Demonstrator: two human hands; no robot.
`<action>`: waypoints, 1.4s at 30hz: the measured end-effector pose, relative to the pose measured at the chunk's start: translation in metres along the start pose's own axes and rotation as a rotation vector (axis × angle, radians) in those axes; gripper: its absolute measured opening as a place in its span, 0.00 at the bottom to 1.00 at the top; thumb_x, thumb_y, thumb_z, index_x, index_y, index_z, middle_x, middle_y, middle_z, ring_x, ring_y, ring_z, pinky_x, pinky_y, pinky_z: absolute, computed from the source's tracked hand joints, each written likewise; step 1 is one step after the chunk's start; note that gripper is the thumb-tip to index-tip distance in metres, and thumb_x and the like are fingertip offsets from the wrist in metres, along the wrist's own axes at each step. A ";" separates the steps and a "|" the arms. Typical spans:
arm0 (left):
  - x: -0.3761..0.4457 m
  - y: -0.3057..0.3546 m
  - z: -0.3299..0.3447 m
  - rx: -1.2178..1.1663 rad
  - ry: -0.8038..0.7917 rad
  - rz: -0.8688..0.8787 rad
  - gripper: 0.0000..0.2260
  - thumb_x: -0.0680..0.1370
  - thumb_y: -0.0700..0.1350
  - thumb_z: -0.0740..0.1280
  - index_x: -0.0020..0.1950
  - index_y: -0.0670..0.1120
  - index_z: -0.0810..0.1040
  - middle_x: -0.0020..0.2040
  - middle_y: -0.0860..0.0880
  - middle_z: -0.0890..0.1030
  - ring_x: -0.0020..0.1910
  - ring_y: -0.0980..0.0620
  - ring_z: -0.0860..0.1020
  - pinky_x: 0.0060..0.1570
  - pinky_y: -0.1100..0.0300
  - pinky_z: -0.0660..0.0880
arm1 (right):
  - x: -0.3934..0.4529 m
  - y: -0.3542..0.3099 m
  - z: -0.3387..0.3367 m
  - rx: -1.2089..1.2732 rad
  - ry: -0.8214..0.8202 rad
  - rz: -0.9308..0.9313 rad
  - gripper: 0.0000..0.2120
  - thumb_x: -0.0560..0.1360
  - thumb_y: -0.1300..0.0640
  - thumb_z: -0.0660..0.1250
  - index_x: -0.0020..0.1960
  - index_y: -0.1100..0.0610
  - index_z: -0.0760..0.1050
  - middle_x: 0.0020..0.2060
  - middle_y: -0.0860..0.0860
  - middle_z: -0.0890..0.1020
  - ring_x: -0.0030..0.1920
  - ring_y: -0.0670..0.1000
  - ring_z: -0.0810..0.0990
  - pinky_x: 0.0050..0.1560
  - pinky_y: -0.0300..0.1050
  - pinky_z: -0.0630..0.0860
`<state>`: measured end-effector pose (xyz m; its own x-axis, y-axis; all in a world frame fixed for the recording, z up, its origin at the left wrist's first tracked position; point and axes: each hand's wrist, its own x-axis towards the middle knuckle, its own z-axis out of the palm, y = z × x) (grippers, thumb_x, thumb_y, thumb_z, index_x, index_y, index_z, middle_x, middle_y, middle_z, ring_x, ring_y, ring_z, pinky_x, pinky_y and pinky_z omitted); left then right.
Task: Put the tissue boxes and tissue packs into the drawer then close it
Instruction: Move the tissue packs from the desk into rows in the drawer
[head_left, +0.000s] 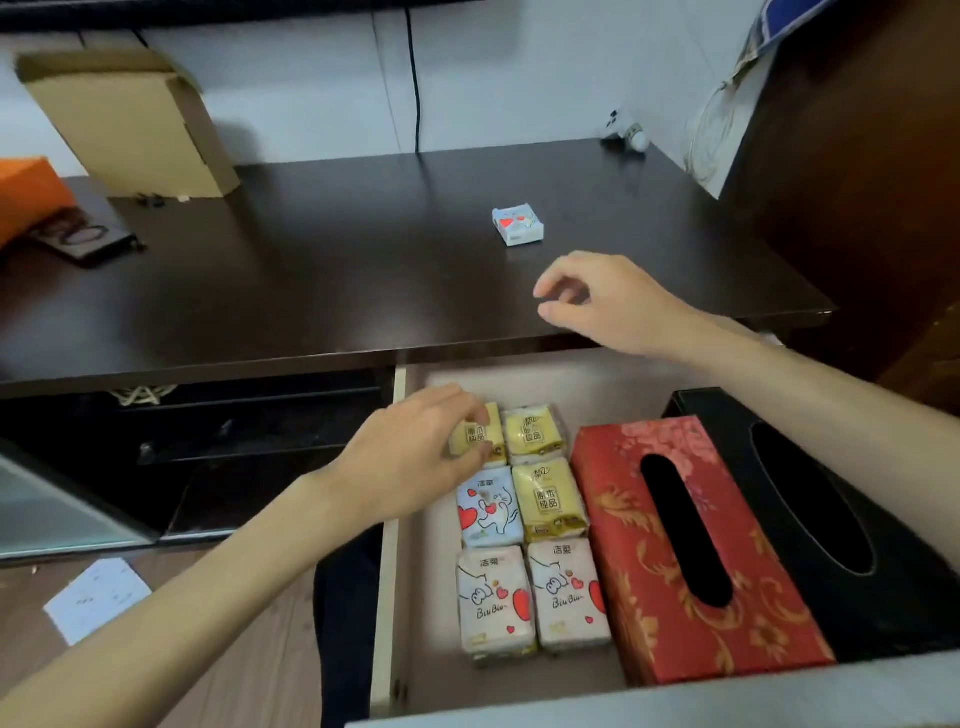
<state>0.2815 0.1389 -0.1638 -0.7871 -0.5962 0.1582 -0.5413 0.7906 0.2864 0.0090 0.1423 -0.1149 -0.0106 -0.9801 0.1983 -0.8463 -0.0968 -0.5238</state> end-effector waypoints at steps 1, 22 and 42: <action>0.004 -0.003 0.006 0.018 -0.048 -0.017 0.16 0.78 0.57 0.65 0.63 0.53 0.74 0.60 0.57 0.75 0.59 0.56 0.74 0.50 0.56 0.75 | 0.025 0.007 0.000 -0.041 0.007 0.042 0.10 0.79 0.53 0.70 0.59 0.52 0.82 0.56 0.48 0.81 0.55 0.51 0.81 0.60 0.54 0.76; 0.037 -0.025 0.031 0.039 -0.167 -0.038 0.23 0.76 0.57 0.69 0.69 0.52 0.73 0.62 0.56 0.74 0.62 0.55 0.71 0.56 0.55 0.74 | 0.105 0.036 0.035 -0.283 0.255 0.103 0.22 0.78 0.44 0.67 0.69 0.53 0.76 0.67 0.53 0.76 0.67 0.56 0.73 0.51 0.50 0.70; 0.029 -0.037 0.038 0.004 -0.132 -0.073 0.28 0.74 0.59 0.71 0.71 0.53 0.71 0.66 0.56 0.74 0.64 0.55 0.71 0.56 0.56 0.73 | -0.020 0.009 0.023 0.316 -0.181 -0.028 0.32 0.68 0.50 0.83 0.68 0.51 0.75 0.63 0.44 0.77 0.60 0.42 0.82 0.57 0.43 0.82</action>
<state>0.2674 0.0976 -0.2053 -0.7773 -0.6291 0.0113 -0.5997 0.7462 0.2890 0.0134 0.1568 -0.1426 0.1291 -0.9883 0.0810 -0.6382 -0.1453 -0.7560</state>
